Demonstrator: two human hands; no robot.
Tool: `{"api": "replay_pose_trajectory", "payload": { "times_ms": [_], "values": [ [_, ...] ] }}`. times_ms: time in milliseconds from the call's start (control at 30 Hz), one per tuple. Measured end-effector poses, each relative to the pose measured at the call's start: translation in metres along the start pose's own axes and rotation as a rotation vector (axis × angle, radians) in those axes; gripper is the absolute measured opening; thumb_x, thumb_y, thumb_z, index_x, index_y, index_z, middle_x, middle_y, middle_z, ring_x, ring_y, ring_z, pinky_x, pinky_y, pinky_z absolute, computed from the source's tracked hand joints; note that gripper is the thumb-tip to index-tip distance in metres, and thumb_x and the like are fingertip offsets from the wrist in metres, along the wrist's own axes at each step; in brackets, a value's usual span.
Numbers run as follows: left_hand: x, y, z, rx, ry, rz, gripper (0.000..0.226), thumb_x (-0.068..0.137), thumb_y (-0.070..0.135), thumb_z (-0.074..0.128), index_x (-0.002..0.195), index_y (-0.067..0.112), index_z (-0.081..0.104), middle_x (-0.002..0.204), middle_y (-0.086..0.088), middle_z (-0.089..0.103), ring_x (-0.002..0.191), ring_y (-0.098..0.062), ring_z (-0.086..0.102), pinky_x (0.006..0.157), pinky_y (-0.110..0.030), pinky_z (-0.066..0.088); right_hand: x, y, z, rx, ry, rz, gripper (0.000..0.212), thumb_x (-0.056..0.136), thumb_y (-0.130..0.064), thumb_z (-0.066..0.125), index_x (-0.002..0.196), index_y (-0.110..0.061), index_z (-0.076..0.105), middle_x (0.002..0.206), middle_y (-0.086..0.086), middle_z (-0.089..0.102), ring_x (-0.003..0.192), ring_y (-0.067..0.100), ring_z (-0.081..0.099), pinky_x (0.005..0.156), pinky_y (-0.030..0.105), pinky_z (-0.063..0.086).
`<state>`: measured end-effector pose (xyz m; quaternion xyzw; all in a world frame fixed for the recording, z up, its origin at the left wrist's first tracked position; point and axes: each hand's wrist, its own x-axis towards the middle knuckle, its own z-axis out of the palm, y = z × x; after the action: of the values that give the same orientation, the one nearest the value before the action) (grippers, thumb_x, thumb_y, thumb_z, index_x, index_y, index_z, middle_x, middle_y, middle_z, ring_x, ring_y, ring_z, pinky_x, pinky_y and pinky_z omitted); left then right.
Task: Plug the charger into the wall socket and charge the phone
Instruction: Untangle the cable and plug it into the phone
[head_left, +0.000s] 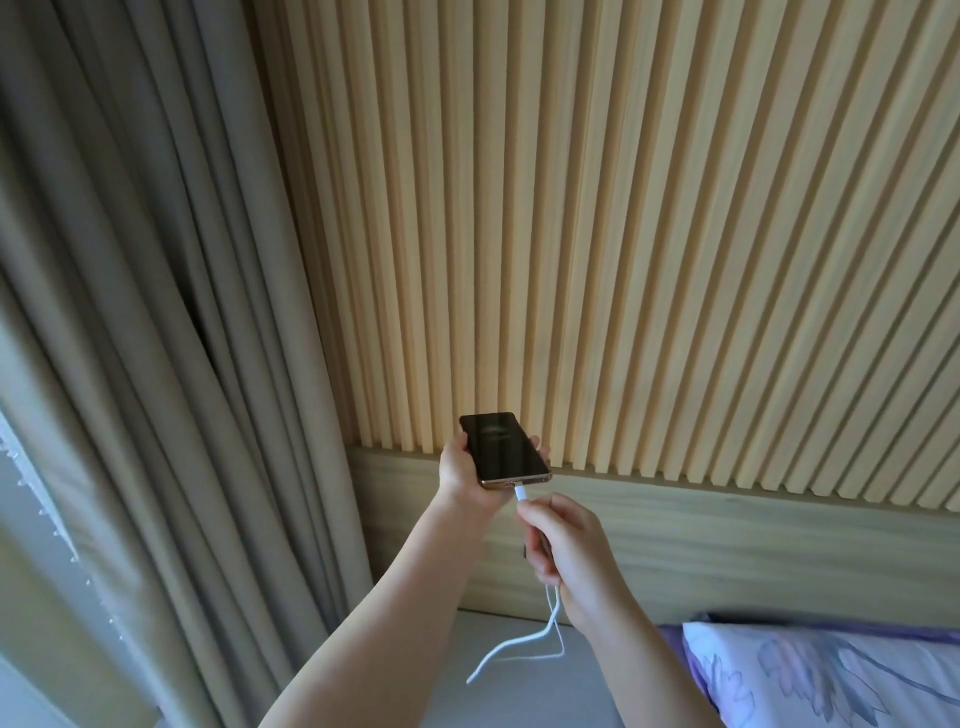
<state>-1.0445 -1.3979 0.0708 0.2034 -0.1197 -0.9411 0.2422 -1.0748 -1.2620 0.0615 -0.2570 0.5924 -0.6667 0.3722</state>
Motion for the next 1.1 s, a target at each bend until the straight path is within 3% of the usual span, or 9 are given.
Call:
{"api": "replay_pose_trajectory", "payload": {
  "times_ms": [200, 333, 467, 567, 733, 967, 1100],
  "values": [
    [0.003, 0.003, -0.003, 0.038, -0.05, 0.022, 0.054, 0.094, 0.042, 0.033, 0.132, 0.006, 0.049, 0.116, -0.026, 0.057, 0.098, -0.039, 0.058, 0.087, -0.052, 0.05, -0.001, 0.001, 0.004, 0.062, 0.014, 0.049, 0.017, 0.084, -0.008, 0.057, 0.067, -0.005, 0.054, 0.044, -0.002, 0.045, 0.032, 0.011, 0.032, 0.035, 0.017, 0.019],
    [0.004, 0.006, -0.004, 0.105, -0.11, 0.03, 0.054, 0.094, 0.043, 0.036, 0.133, 0.008, 0.049, 0.121, -0.024, 0.055, 0.106, -0.037, 0.055, 0.095, -0.051, 0.048, -0.002, -0.001, 0.006, 0.122, 0.019, 0.063, 0.018, 0.085, -0.006, 0.056, 0.067, -0.005, 0.054, 0.046, -0.002, 0.047, 0.033, 0.01, 0.035, 0.033, 0.017, 0.019],
    [0.005, 0.007, -0.003, 0.165, -0.163, 0.073, 0.057, 0.094, 0.045, 0.034, 0.135, 0.007, 0.047, 0.118, -0.022, 0.055, 0.105, -0.035, 0.055, 0.086, -0.048, 0.052, -0.003, 0.0, 0.008, 0.239, 0.038, 0.089, 0.017, 0.087, -0.004, 0.055, 0.071, -0.005, 0.051, 0.051, -0.001, 0.053, 0.038, 0.011, 0.042, 0.031, 0.018, 0.021],
    [0.005, 0.007, -0.002, 0.197, -0.174, 0.088, 0.057, 0.095, 0.045, 0.033, 0.135, 0.008, 0.047, 0.119, -0.023, 0.053, 0.108, -0.037, 0.053, 0.087, -0.047, 0.053, -0.003, 0.003, 0.012, 0.245, 0.068, 0.082, 0.017, 0.09, -0.004, 0.052, 0.073, -0.005, 0.052, 0.054, 0.0, 0.055, 0.04, 0.01, 0.045, 0.033, 0.018, 0.023],
    [0.009, 0.003, -0.003, 0.151, -0.14, 0.095, 0.057, 0.094, 0.047, 0.035, 0.133, 0.008, 0.05, 0.11, -0.023, 0.062, 0.093, -0.035, 0.062, 0.084, -0.046, 0.053, -0.002, 0.007, 0.018, 0.263, 0.181, 0.063, 0.014, 0.09, -0.004, 0.051, 0.077, -0.004, 0.054, 0.057, 0.003, 0.057, 0.041, 0.01, 0.049, 0.034, 0.019, 0.028],
    [0.011, -0.009, -0.01, 0.025, -0.063, 0.104, 0.057, 0.094, 0.048, 0.036, 0.131, 0.008, 0.05, 0.129, -0.024, 0.056, 0.115, -0.036, 0.057, 0.087, -0.049, 0.051, -0.004, 0.015, 0.027, 0.264, 0.281, 0.013, 0.019, 0.091, -0.007, 0.051, 0.072, -0.007, 0.053, 0.053, -0.003, 0.06, 0.041, 0.01, 0.049, 0.036, 0.021, 0.03],
    [0.009, -0.007, -0.018, 0.05, -0.057, 0.092, 0.058, 0.094, 0.048, 0.035, 0.132, 0.006, 0.049, 0.125, -0.025, 0.058, 0.107, -0.039, 0.058, 0.085, -0.049, 0.051, -0.005, 0.015, 0.026, 0.194, 0.242, 0.021, 0.018, 0.087, -0.009, 0.055, 0.069, -0.009, 0.053, 0.05, -0.005, 0.058, 0.039, 0.01, 0.044, 0.035, 0.021, 0.027]
  ]
}}
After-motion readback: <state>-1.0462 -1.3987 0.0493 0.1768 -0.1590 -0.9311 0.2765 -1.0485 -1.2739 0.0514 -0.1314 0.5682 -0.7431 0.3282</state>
